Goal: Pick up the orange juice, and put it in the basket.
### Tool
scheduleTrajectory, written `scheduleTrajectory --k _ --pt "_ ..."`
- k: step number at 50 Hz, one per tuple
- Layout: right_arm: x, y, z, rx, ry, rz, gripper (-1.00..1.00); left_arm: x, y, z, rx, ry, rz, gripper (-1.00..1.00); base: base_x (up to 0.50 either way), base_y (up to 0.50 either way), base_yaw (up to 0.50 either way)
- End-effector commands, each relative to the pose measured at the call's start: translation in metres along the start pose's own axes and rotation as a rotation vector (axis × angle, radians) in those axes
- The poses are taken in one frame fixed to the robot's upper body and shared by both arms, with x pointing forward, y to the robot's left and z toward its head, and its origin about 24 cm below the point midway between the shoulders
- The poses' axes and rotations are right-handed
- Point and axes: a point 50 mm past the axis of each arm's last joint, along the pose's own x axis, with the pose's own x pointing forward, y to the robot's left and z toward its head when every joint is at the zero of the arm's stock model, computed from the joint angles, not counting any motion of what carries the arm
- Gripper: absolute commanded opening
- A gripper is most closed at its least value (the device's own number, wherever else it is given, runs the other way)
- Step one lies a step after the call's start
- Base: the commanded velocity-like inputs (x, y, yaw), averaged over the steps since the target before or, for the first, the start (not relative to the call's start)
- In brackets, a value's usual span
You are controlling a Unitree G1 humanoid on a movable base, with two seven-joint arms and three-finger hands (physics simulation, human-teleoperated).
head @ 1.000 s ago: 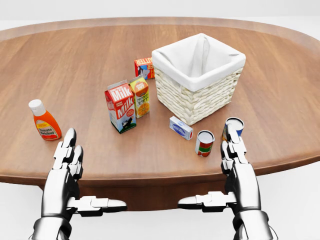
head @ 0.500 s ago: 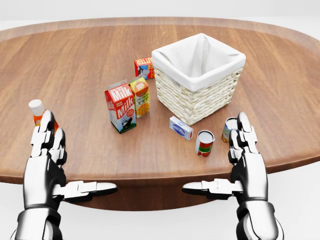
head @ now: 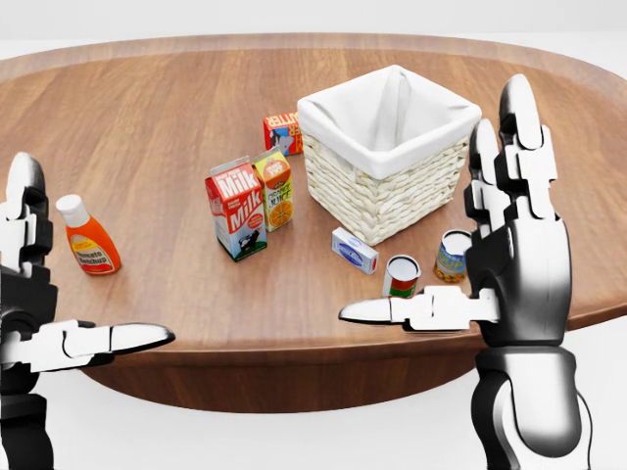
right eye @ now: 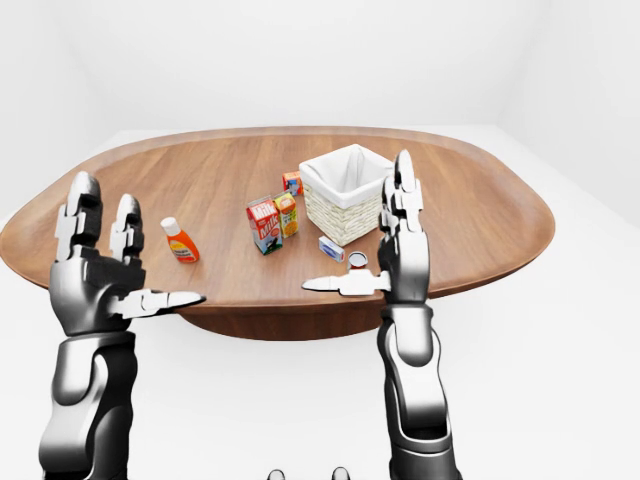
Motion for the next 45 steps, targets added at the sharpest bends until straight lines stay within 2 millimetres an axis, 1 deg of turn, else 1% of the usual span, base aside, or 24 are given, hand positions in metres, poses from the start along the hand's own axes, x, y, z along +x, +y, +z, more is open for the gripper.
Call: scheduleTrajectory --k 1,2,7,9,11,25,39,45 --pt "0.009 0.011 0.044 0.001 -0.206 0.033 1.00 -0.003 0.003 0.018 -0.042 -0.067 -0.016 1.00 0.00 0.00 0.00" --pt "0.009 0.011 0.043 0.001 -0.204 0.035 1.00 -0.003 0.003 0.014 -0.021 -0.052 -0.007 1.00 0.00 0.00 0.00" --pt "0.008 0.008 0.042 0.041 -0.196 0.025 1.00 -0.003 0.002 0.010 -0.031 -0.036 0.000 1.00 0.00 0.00 0.00" --pt "0.008 0.008 0.040 0.032 -0.185 0.024 1.00 -0.003 0.001 0.006 -0.021 -0.021 -0.002 1.00 0.00 0.00 0.00" --pt "0.007 0.009 0.042 0.060 -0.193 0.029 1.00 -0.003 0.002 0.007 -0.023 -0.025 0.002 1.00 0.00 0.00 0.00" --pt "0.006 0.012 0.044 0.032 -0.199 0.067 1.00 -0.003 0.003 0.007 -0.019 -0.024 0.013 1.00 0.00 0.00 0.00" --pt "0.005 0.018 0.055 0.036 -0.249 0.096 1.00 -0.004 0.004 0.009 -0.028 -0.031 0.023 1.00 0.00 0.00 0.00" --pt "0.004 0.021 0.053 0.025 -0.243 0.109 1.00 -0.003 0.005 0.007 -0.027 -0.023 0.025 1.00 0.00 0.00 0.00"
